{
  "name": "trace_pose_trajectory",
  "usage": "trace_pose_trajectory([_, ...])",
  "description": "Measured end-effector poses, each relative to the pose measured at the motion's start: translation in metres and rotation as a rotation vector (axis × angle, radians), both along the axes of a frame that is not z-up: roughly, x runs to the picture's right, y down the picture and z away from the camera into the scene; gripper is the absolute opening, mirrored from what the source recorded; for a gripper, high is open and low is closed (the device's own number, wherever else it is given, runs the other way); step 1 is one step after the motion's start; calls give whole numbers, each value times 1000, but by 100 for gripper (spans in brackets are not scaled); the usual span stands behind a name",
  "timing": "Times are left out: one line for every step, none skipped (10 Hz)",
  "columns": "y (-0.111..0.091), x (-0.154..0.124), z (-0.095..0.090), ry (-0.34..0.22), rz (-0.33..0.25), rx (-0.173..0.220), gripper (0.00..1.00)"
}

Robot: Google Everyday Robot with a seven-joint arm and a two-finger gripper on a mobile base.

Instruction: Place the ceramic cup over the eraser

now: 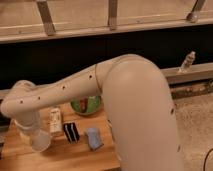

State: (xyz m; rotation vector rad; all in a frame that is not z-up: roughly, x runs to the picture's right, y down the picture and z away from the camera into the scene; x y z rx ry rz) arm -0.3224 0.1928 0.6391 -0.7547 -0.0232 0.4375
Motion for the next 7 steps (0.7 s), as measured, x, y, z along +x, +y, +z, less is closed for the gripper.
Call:
trace_pose_trajectory([-18,-3,-13,4,-16,38,0])
trace_pose_trajectory([-39,-4,-26,21,-40,84,0])
trace_pose_trajectory([-60,-4,-38,44,-63,120,0])
trace_pose_trajectory([-83,-2,-46,67,-81,154,0])
trace_pose_trajectory([-105,8,-46,102,-91,181,0])
trace_pose_trajectory([-129,21,-47,143,-88,204,0])
trace_pose_trajectory([-146,33,-47,175,-78,216,0])
